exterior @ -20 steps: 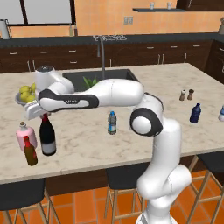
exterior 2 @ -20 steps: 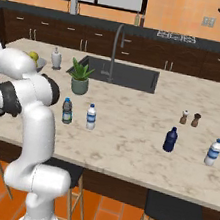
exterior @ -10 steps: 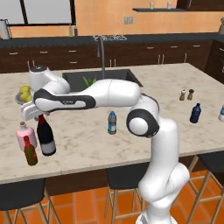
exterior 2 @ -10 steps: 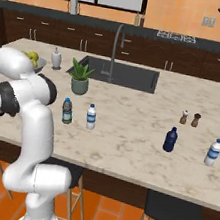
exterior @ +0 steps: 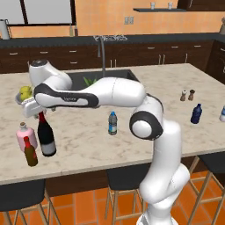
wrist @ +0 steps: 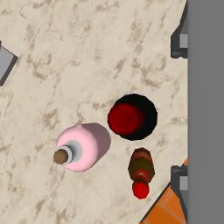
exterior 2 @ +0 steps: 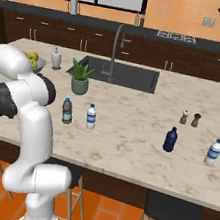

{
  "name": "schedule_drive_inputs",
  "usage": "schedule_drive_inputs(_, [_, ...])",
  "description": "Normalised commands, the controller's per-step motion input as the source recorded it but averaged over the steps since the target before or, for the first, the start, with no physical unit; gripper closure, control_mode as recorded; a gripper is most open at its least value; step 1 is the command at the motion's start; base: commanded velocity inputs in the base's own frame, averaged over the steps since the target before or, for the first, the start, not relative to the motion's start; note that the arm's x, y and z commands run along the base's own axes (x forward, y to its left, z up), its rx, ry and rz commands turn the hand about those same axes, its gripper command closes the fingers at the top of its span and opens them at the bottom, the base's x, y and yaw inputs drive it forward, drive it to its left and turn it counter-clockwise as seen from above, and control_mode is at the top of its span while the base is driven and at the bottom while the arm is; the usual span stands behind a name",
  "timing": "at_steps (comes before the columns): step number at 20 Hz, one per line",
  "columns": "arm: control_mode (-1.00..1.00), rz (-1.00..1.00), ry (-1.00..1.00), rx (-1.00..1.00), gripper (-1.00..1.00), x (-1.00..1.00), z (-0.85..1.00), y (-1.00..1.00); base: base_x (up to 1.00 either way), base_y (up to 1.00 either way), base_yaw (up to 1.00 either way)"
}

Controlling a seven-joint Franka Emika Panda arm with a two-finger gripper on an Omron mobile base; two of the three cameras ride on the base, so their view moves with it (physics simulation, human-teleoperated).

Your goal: Move the plastic bottles in the middle to the plastics group, and the glass bottles in the middle to the glass group.

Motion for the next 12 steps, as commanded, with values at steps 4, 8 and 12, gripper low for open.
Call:
schedule_drive_inputs(4, [-1.0, -0.05, 0.0, 0.0, -1.0, -0.3, 0.02, -0.7, 0.0, 0.0, 0.0])
schedule_drive_inputs(8, [-1.0, -0.05, 0.01, 0.0, -1.0, -0.33, 0.0, -0.82, 0.0, 0.0, 0.0])
schedule_drive_inputs(12, [-1.0, -0.03, 0.0, 0.0, -1.0, -0.41, 0.0, -0.94, 0.0, 0.0, 0.0])
